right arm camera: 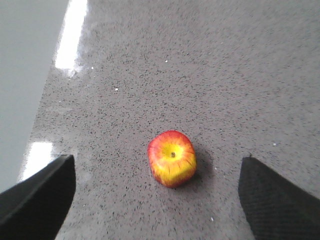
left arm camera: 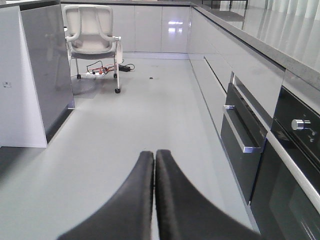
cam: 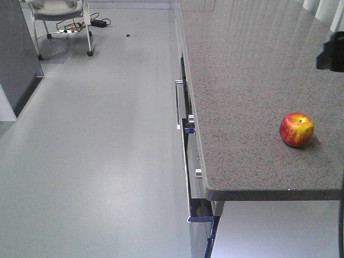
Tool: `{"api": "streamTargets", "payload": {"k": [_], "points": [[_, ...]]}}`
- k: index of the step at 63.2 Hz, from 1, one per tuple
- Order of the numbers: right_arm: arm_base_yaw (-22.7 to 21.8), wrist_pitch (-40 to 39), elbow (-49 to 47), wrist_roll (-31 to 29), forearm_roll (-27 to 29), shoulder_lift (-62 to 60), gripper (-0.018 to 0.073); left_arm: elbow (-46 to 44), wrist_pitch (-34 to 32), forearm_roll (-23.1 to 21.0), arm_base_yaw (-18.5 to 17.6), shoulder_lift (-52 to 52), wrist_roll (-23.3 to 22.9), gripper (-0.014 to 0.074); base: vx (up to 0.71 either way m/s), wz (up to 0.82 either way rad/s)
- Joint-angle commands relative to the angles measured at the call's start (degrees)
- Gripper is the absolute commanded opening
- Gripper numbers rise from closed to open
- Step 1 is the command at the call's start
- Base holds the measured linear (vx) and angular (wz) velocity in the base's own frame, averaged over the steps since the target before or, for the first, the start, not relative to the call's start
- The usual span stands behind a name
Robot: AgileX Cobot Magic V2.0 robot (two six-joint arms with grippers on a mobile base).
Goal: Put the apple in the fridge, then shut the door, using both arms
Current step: 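Lower the open right gripper down over the red-yellow apple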
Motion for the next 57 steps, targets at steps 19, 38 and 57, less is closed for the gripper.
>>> {"api": "streamTargets", "payload": {"k": [19, 38, 57], "points": [[-0.3, 4.2, -16.7, -0.6, -0.2, 20.7, 0.0622, 1.5, -4.1, -0.5, -0.2, -0.9, -0.5, -0.0006, 0.0, 0.0], [-0.3, 4.7, -17.5, 0.9, -3.3, 26.2, 0.0615, 1.5, -4.1, -0.5, -0.2, -0.9, -0.5, -0.0006, 0.0, 0.0], [-0.3, 4.7, -17.5, 1.1, -3.7, 29.4, 0.0607, 1.5, -4.1, -0.5, -0.2, -0.9, -0.5, -0.0006, 0.0, 0.0]]}}
